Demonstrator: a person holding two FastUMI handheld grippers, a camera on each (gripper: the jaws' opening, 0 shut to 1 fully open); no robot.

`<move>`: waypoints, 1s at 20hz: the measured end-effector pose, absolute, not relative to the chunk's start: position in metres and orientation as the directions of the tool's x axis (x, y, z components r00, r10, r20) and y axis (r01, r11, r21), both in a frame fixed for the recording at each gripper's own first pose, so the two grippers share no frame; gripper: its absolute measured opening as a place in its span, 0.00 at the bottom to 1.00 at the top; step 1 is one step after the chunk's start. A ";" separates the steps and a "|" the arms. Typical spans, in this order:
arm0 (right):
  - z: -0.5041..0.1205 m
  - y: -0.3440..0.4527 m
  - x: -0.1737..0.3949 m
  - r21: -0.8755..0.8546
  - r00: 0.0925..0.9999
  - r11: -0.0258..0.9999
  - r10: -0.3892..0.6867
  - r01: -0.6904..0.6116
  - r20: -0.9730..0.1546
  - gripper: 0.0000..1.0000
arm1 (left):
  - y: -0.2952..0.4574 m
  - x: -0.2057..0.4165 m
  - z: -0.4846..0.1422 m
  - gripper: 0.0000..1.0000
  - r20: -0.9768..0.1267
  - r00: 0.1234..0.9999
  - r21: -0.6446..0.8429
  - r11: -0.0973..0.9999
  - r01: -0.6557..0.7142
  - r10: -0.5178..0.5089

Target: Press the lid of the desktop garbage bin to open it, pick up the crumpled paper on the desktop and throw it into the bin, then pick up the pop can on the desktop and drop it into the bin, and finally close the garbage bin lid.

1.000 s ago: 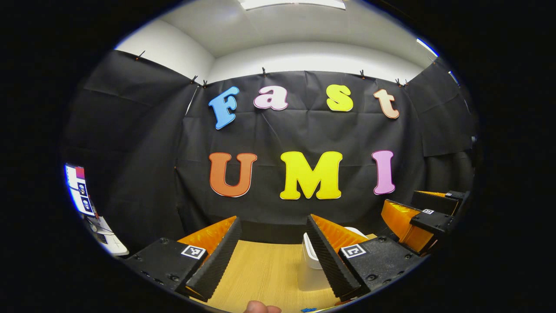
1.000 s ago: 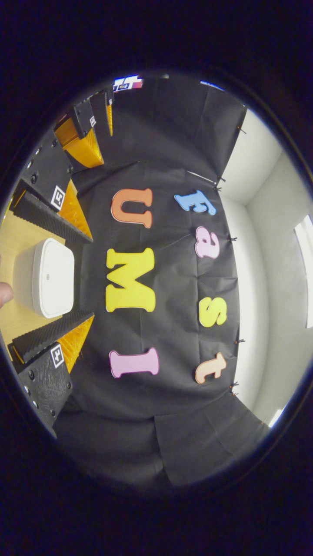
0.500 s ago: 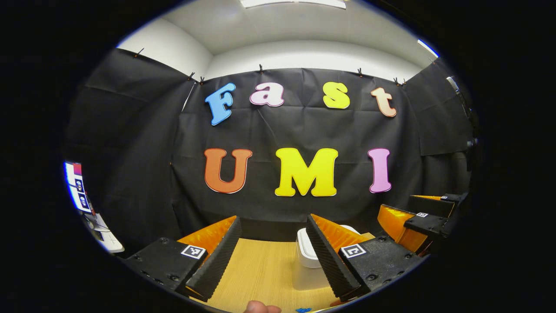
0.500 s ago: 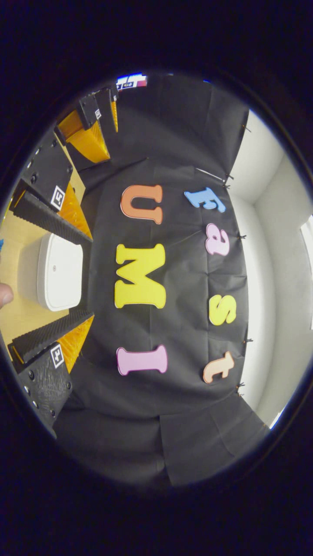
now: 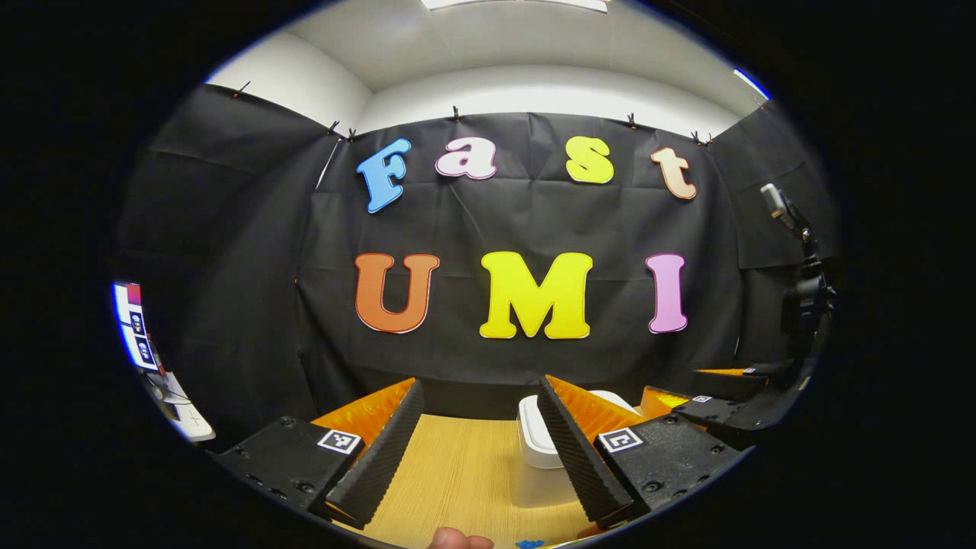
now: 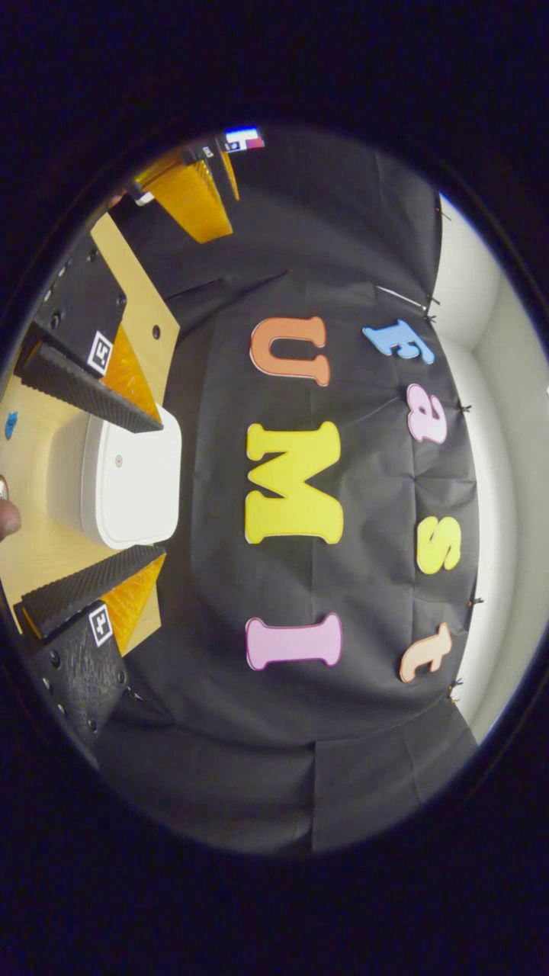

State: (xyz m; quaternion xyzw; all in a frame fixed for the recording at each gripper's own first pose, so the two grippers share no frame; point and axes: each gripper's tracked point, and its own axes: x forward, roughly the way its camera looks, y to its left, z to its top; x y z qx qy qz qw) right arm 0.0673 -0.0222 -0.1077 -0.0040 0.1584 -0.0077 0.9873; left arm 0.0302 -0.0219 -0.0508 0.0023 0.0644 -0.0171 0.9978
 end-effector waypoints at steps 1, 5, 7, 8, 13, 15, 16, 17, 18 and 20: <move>-0.116 -0.021 0.071 -0.016 0.944 1.000 -0.013 0.008 -0.331 0.92 | -0.022 0.032 -0.050 0.97 -0.126 0.992 0.007 0.999 0.033 -0.031; -0.150 -0.016 0.090 -0.016 0.908 1.000 -0.002 -0.006 -0.419 0.81 | -0.024 0.034 -0.053 0.97 -0.132 0.991 0.014 0.999 0.032 -0.030; -0.159 -0.015 0.097 -0.023 0.899 1.000 -0.017 0.008 -0.438 0.63 | -0.025 0.034 -0.053 0.97 -0.134 0.991 0.020 0.999 0.032 -0.029; -0.161 -0.016 0.100 -0.031 0.897 0.999 -0.025 0.013 -0.442 0.49 | -0.025 0.034 -0.051 0.97 -0.133 0.991 0.023 0.999 0.032 -0.029; -0.179 -0.018 0.120 -0.016 0.875 0.999 -0.035 0.031 -0.482 0.12 | -0.021 0.037 -0.055 0.97 -0.137 0.990 0.029 0.999 0.020 -0.016; -0.184 -0.016 0.126 -0.022 0.871 0.999 -0.034 0.026 -0.490 0.04 | -0.018 0.039 -0.056 0.97 -0.138 0.990 0.031 0.999 0.011 -0.007; -0.178 -0.015 0.121 -0.030 0.871 0.999 -0.049 0.040 -0.488 0.04 | -0.017 0.039 -0.056 0.97 -0.139 0.990 0.030 1.000 0.007 -0.003; -0.188 -0.016 0.130 -0.028 0.872 0.999 -0.038 0.028 -0.489 0.00 | -0.016 0.041 -0.058 0.97 -0.141 0.990 0.030 1.000 0.005 0.000; -0.193 -0.016 0.131 -0.031 0.865 0.999 -0.035 0.023 -0.500 0.00 | -0.015 0.041 -0.058 0.97 -0.145 0.989 0.031 1.000 0.003 0.002; -0.204 -0.013 0.135 -0.028 0.854 0.999 -0.028 0.016 -0.519 0.00 | -0.013 0.042 -0.062 0.97 -0.151 0.988 0.030 1.000 0.000 0.005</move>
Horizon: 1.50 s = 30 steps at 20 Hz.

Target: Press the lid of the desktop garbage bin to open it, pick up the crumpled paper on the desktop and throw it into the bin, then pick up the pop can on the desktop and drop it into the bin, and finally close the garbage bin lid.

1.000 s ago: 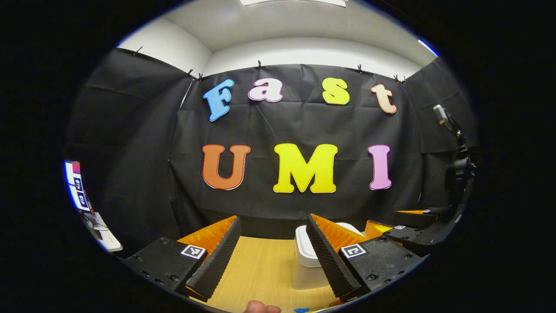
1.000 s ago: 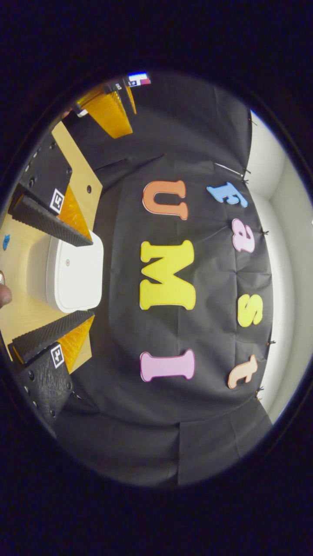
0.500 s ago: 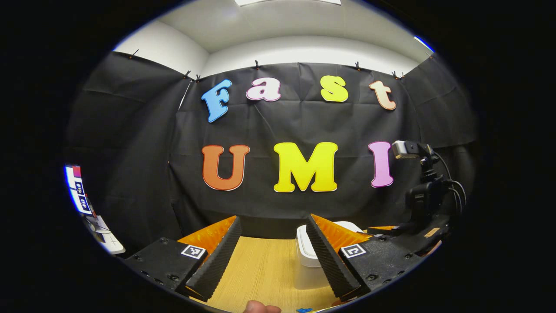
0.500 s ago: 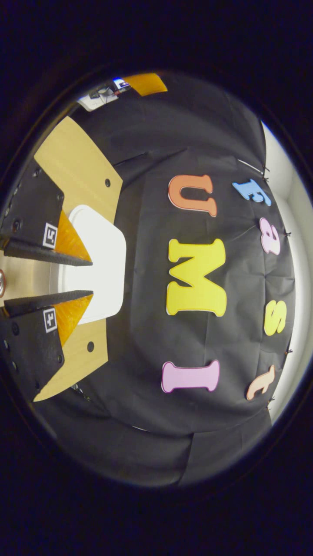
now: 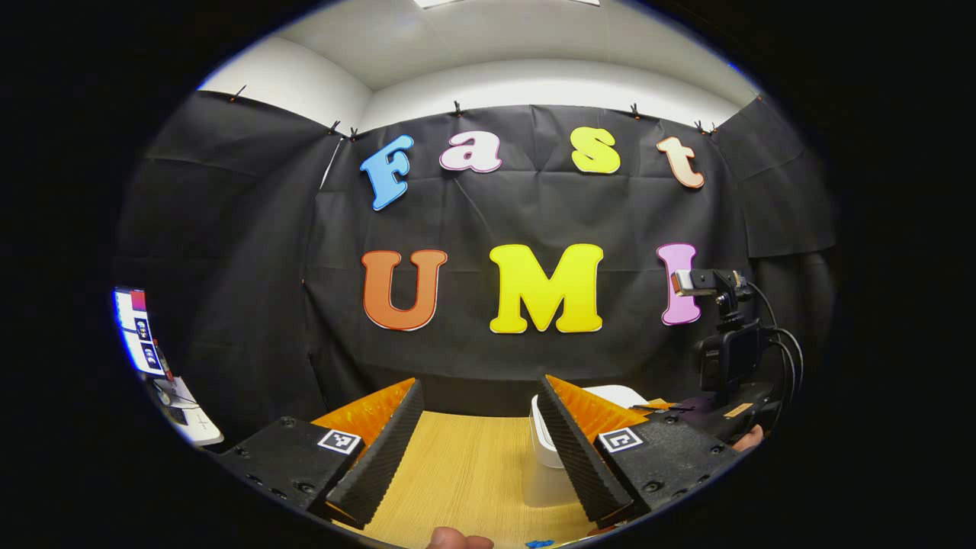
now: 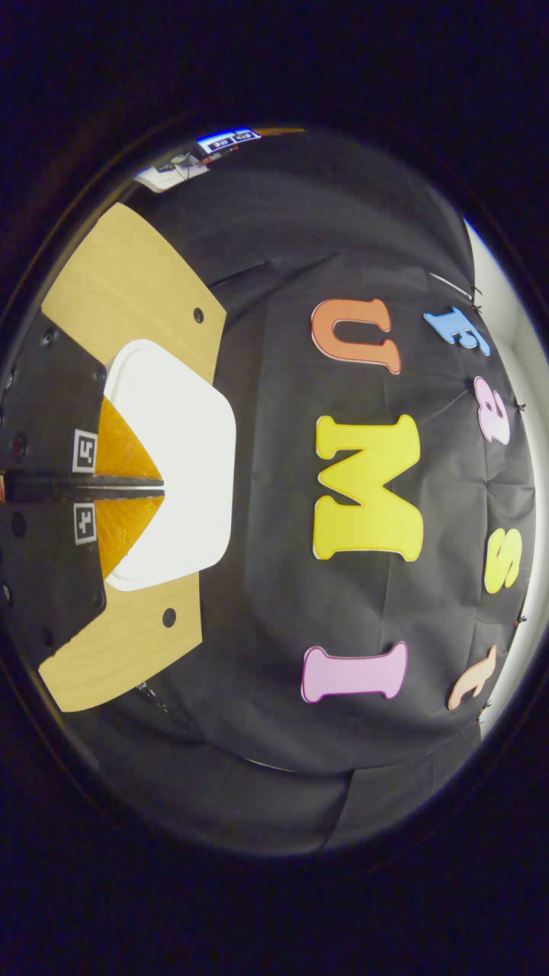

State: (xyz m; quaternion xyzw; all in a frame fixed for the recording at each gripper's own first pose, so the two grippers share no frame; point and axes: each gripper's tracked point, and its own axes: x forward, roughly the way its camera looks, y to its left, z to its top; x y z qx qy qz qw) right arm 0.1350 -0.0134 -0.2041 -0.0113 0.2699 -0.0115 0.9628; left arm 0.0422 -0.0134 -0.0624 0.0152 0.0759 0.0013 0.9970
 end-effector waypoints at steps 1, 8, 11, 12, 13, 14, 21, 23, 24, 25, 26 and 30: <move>-0.208 -0.013 0.137 -0.027 0.849 0.999 -0.028 0.017 -0.528 0.00 | -0.013 0.043 -0.063 0.97 -0.154 0.988 0.031 1.000 -0.001 0.006; -0.225 -0.013 0.129 -0.040 0.826 0.999 -0.033 0.013 -0.563 0.01 | -0.016 0.043 -0.073 0.97 -0.181 0.984 0.021 1.000 0.008 -0.004; -0.208 -0.013 0.132 -0.062 0.856 0.998 -0.048 0.019 -0.514 0.01 | -0.018 0.042 -0.071 0.97 -0.173 0.985 0.021 1.000 0.017 -0.013; -0.204 -0.013 0.130 -0.074 0.862 0.997 -0.059 0.025 -0.504 0.00 | -0.018 0.041 -0.071 0.97 -0.171 0.985 0.021 1.000 0.017 -0.013; -0.195 -0.012 0.127 -0.063 0.874 0.998 -0.053 0.026 -0.483 0.00 | -0.018 0.040 -0.071 0.97 -0.173 0.985 0.016 1.000 0.019 -0.016; -0.186 -0.011 0.127 -0.064 0.888 0.998 -0.052 0.025 -0.457 0.01 | -0.019 0.039 -0.074 0.97 -0.177 0.984 0.013 1.000 0.025 -0.023; -0.137 -0.016 0.112 -0.053 0.934 0.999 -0.027 0.009 -0.357 0.77 | -0.011 0.038 -0.087 0.97 -0.204 0.979 -0.011 1.000 0.015 -0.017; -0.130 -0.016 0.102 -0.055 0.943 0.998 -0.025 0.007 -0.332 0.83 | -0.010 0.036 -0.093 0.97 -0.215 0.977 -0.009 1.000 0.013 -0.015; -0.127 -0.017 0.096 -0.051 0.946 0.999 -0.019 0.003 -0.322 0.84 | -0.010 0.035 -0.095 0.97 -0.218 0.976 -0.009 1.000 0.015 -0.017; -0.124 -0.018 0.092 -0.048 0.949 0.999 -0.019 0.004 -0.315 0.87 | -0.011 0.033 -0.096 0.97 -0.222 0.975 -0.011 1.000 0.019 -0.021; -0.121 -0.021 0.088 -0.040 0.952 0.999 -0.016 0.004 -0.307 0.95 | -0.011 0.032 -0.097 0.97 -0.224 0.974 -0.012 1.000 0.020 -0.022; -0.119 -0.027 0.070 -0.026 0.954 1.000 -0.013 0.005 -0.298 0.98 | -0.024 0.025 -0.103 0.97 -0.233 0.971 -0.013 0.998 0.054 -0.055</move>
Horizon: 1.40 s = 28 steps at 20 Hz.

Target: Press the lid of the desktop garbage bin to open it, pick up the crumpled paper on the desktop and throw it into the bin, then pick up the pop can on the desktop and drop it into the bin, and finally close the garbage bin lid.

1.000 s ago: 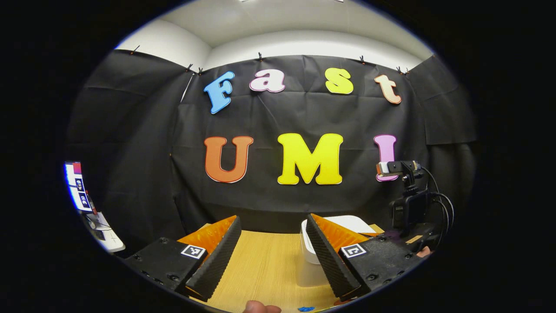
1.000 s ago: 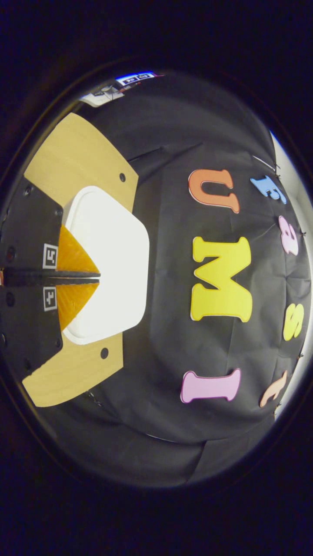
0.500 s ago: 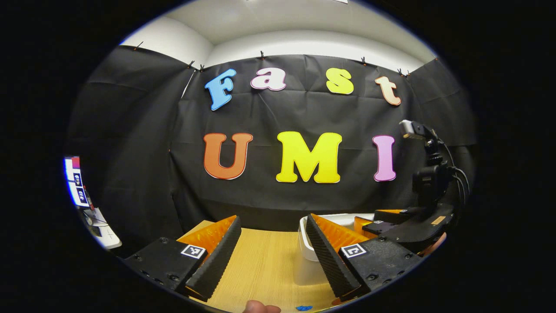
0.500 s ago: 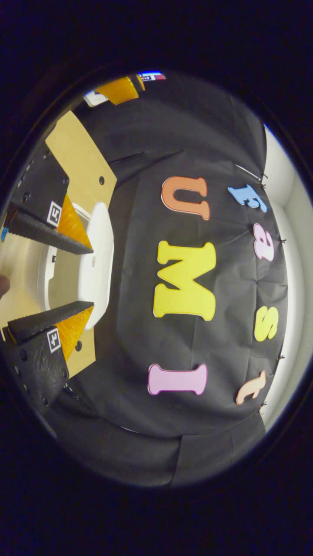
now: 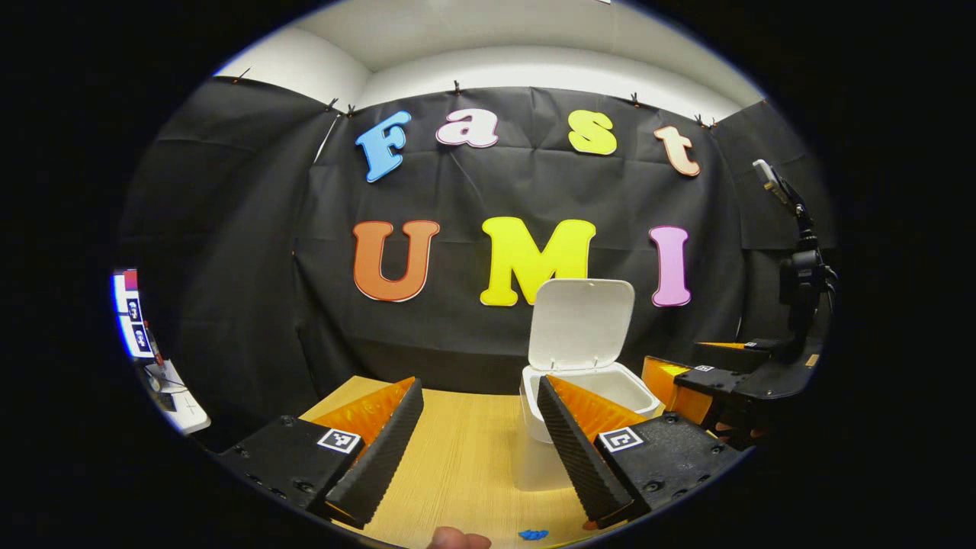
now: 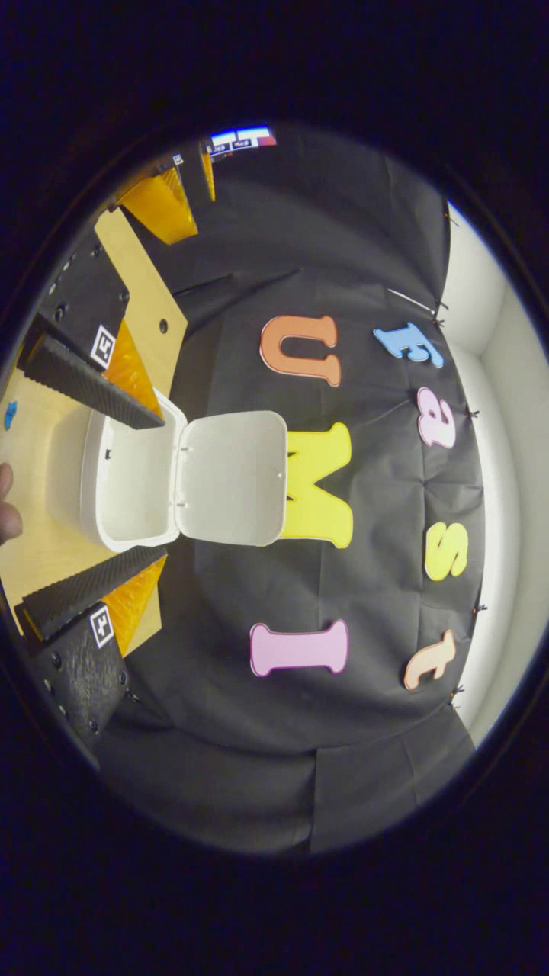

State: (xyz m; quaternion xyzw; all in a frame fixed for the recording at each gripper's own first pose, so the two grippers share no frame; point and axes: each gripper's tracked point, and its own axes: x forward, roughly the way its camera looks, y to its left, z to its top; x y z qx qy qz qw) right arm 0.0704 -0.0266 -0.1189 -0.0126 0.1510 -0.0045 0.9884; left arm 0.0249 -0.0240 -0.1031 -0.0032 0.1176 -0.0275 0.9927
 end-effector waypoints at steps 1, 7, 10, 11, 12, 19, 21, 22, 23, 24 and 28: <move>-0.121 -0.029 0.067 -0.031 0.953 0.999 -0.015 0.005 -0.302 0.96 | -0.027 0.023 -0.106 0.97 -0.243 0.968 -0.015 0.998 0.061 -0.063; -0.156 -0.044 0.034 -0.069 0.934 0.998 -0.028 0.004 -0.356 0.98 | -0.047 0.005 -0.148 0.98 -0.351 0.929 -0.036 0.993 0.111 -0.117; -0.174 -0.057 0.016 -0.084 0.922 0.996 -0.049 0.018 -0.385 0.96 | -0.057 -0.007 -0.172 0.98 -0.409 0.901 -0.042 0.990 0.138 -0.143; -0.182 -0.062 0.010 -0.085 0.914 0.996 -0.057 0.025 -0.402 0.98 | -0.059 -0.010 -0.185 0.98 -0.433 0.889 -0.041 0.988 0.146 -0.149; -0.191 -0.067 0.004 -0.087 0.905 0.996 -0.068 0.034 -0.419 0.96 | -0.062 -0.016 -0.199 0.98 -0.460 0.874 -0.045 0.987 0.154 -0.157; -0.224 -0.089 -0.031 -0.117 0.860 0.991 -0.113 0.062 -0.498 0.96 | -0.081 -0.058 -0.285 0.98 -0.638 0.743 -0.105 0.978 0.178 -0.203; -0.237 -0.088 -0.039 -0.117 0.842 0.992 -0.104 0.049 -0.529 0.96 | -0.085 -0.071 -0.308 0.98 -0.676 0.707 -0.120 0.978 0.172 -0.208; -0.244 -0.090 -0.044 -0.121 0.831 0.991 -0.109 0.050 -0.546 0.98 | -0.086 -0.077 -0.318 0.98 -0.693 0.690 -0.127 0.978 0.168 -0.209; -0.251 -0.091 -0.049 -0.121 0.821 0.991 -0.109 0.049 -0.560 0.98 | -0.088 -0.081 -0.329 0.98 -0.711 0.671 -0.134 0.977 0.164 -0.210; -0.256 -0.093 -0.054 -0.122 0.813 0.991 -0.112 0.051 -0.571 0.98 | -0.089 -0.084 -0.338 0.98 -0.726 0.656 -0.137 0.978 0.155 -0.206; -0.271 -0.099 -0.066 -0.148 0.788 0.988 -0.130 0.049 -0.602 0.96 | -0.092 -0.104 -0.377 0.98 -0.786 0.586 -0.153 0.980 0.127 -0.199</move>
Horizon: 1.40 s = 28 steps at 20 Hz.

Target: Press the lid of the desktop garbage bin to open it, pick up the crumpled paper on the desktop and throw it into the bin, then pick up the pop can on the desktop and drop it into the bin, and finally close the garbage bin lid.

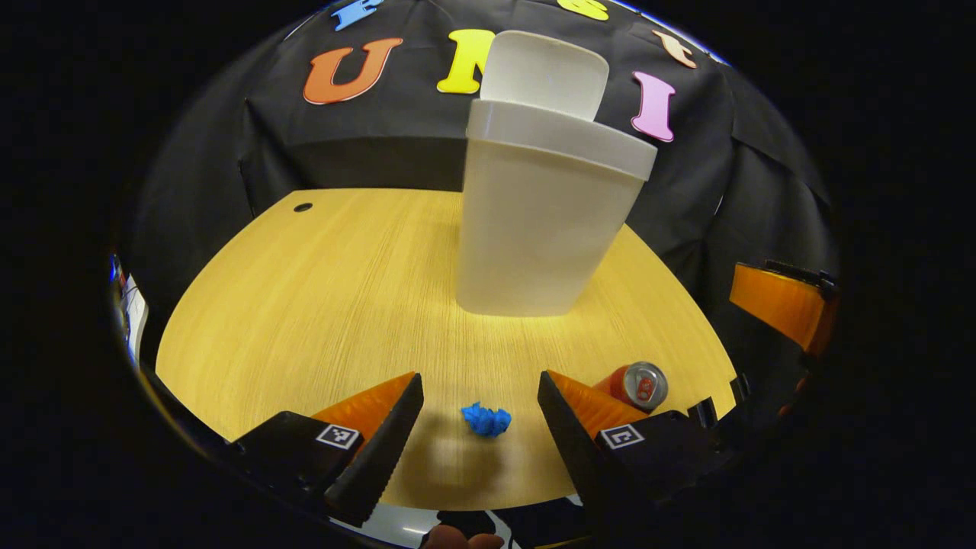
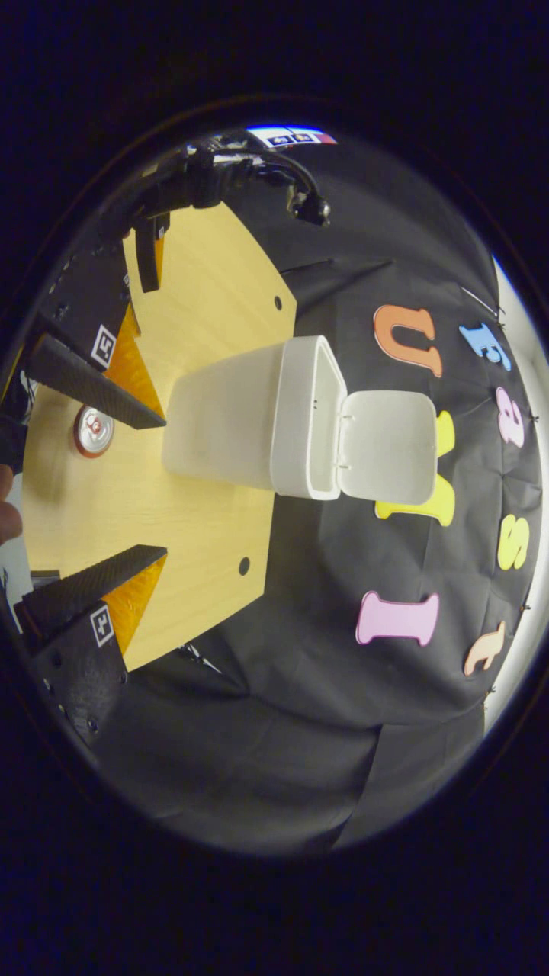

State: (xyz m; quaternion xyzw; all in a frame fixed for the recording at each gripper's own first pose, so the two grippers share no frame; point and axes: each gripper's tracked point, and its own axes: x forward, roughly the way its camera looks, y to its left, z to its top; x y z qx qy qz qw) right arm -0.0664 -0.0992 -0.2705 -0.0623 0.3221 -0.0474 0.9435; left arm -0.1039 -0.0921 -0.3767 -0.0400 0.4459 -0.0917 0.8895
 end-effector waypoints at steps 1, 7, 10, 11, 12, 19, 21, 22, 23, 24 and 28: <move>-0.272 -0.104 -0.068 -0.152 0.783 0.987 -0.138 0.056 -0.606 0.96 | -0.092 -0.108 -0.386 0.98 -0.801 0.567 -0.148 0.981 0.125 -0.193; -0.287 -0.109 -0.078 -0.154 0.755 0.986 -0.148 0.063 -0.639 0.96 | -0.097 -0.119 -0.425 0.98 -0.845 0.499 -0.147 0.981 0.125 -0.190; -0.297 -0.109 -0.086 -0.167 0.734 0.984 -0.154 0.056 -0.661 0.96 | -0.097 -0.124 -0.442 0.98 -0.862 0.473 -0.136 0.982 0.132 -0.183; -0.300 -0.110 -0.088 -0.167 0.728 0.984 -0.154 0.054 -0.668 0.96 | -0.097 -0.124 -0.446 0.98 -0.865 0.468 -0.134 0.982 0.132 -0.181; -0.302 -0.109 -0.090 -0.166 0.723 0.985 -0.155 0.056 -0.673 0.96 | -0.098 -0.125 -0.448 0.98 -0.869 0.462 -0.133 0.982 0.131 -0.179; -0.306 -0.108 -0.099 -0.160 0.708 0.985 -0.162 0.070 -0.687 0.96 | -0.093 -0.125 -0.462 0.77 -0.888 0.431 -0.112 0.984 0.140 -0.162; -0.308 -0.107 -0.101 -0.156 0.704 0.985 -0.163 0.076 -0.691 0.98 | -0.091 -0.122 -0.462 0.70 -0.884 0.438 -0.108 0.984 0.143 -0.161; -0.309 -0.106 -0.102 -0.155 0.701 0.985 -0.164 0.078 -0.694 0.96 | -0.089 -0.120 -0.462 0.62 -0.885 0.439 -0.103 0.984 0.143 -0.156; -0.310 -0.105 -0.103 -0.152 0.700 0.985 -0.163 0.078 -0.695 0.96 | -0.087 -0.119 -0.462 0.56 -0.883 0.441 -0.106 0.984 0.142 -0.159; -0.310 -0.104 -0.104 -0.149 0.700 0.986 -0.161 0.078 -0.696 0.96 | -0.088 -0.118 -0.462 0.48 -0.882 0.441 -0.111 0.984 0.142 -0.163; -0.311 -0.097 -0.111 -0.131 0.696 0.988 -0.148 0.078 -0.702 0.96 | -0.090 -0.117 -0.458 0.34 -0.876 0.449 -0.116 0.980 0.160 -0.177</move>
